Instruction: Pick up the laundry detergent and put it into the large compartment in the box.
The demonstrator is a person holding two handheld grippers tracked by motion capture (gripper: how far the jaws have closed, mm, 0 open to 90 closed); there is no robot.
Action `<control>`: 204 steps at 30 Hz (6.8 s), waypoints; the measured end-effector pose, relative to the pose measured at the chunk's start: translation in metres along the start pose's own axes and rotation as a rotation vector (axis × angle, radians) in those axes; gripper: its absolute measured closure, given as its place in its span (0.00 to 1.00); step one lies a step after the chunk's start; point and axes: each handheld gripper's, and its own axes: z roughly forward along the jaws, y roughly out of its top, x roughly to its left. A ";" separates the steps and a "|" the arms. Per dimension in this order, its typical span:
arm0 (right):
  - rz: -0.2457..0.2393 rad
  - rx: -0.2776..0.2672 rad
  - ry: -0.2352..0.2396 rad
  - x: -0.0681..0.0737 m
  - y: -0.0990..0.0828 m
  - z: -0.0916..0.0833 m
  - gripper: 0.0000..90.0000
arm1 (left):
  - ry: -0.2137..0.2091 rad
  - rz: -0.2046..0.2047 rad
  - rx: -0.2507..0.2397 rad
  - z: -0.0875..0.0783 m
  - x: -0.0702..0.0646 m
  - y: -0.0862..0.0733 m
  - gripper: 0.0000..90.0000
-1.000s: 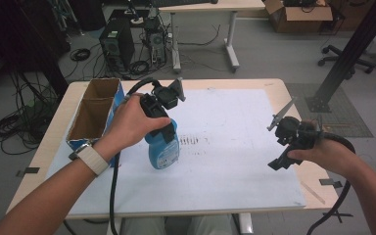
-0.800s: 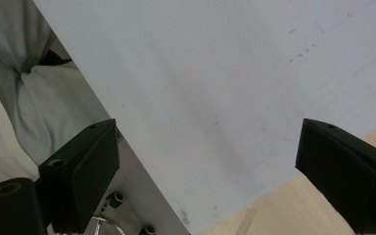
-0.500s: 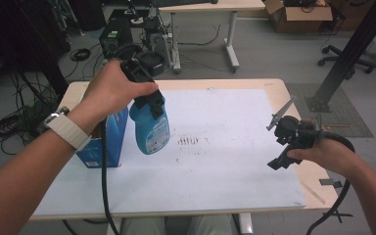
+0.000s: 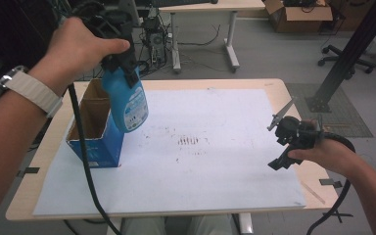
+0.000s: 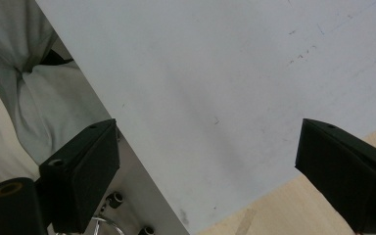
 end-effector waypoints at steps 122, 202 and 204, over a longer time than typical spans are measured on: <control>-0.002 0.017 0.017 0.001 0.011 0.010 0.10 | 0.110 -0.440 -0.036 0.191 0.126 -0.060 0.26; -0.010 0.004 -0.003 0.015 0.013 -0.002 0.10 | -0.111 0.420 -0.152 0.108 -0.055 -0.064 0.05; -0.011 0.006 -0.002 0.015 0.013 -0.003 0.10 | -0.108 0.419 -0.152 0.108 -0.055 -0.065 0.05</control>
